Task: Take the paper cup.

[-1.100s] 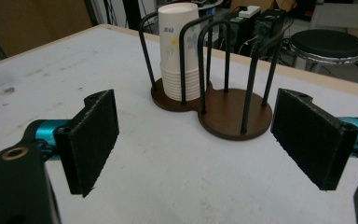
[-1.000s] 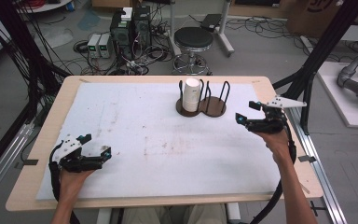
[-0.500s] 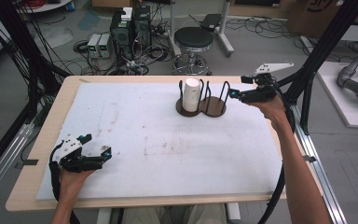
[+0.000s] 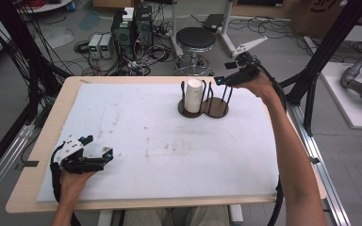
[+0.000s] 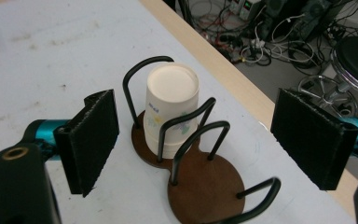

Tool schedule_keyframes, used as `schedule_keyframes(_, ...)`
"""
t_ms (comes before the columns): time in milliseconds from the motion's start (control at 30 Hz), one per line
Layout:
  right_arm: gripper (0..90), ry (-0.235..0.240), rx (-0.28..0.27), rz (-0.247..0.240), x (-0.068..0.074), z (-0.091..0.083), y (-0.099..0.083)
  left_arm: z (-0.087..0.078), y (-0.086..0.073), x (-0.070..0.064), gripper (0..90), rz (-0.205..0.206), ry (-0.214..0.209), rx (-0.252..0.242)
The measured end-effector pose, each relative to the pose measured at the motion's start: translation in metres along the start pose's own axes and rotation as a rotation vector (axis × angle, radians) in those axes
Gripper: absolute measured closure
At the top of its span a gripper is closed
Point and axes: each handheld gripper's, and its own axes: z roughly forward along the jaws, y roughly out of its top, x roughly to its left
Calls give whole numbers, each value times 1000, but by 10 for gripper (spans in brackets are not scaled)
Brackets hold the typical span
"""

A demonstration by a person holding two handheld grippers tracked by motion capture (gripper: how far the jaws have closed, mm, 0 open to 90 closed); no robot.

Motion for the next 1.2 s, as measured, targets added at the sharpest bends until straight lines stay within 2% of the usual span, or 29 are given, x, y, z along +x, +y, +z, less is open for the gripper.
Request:
schedule_keyframes(200,155,27,75,-64,-1,18,32,0,0,0,18,-6,0,-5)
schedule_keyframes(333,155,60,119,-88,-1,31,42,0,0,0,18,-1,-1,-2)
schedule_keyframes(400,155,61,156,-98,0,40,45,0,0,0,18,-2,-1,-3)
schedule_keyframes(600,155,93,262,-127,2,65,50,0,0,0,18,0,0,0)
schedule_keyframes(633,156,94,262,-140,3,68,50,0,0,0,18,-2,0,-2)
schedule_keyframes(700,156,102,271,-134,3,75,50,0,0,0,18,-1,0,-3)
schedule_keyframes(800,156,102,307,-142,4,86,48,0,0,-1,18,-1,-1,-1)
schedule_keyframes(1200,164,121,353,-161,5,111,45,1,0,-1,18,7,1,5)
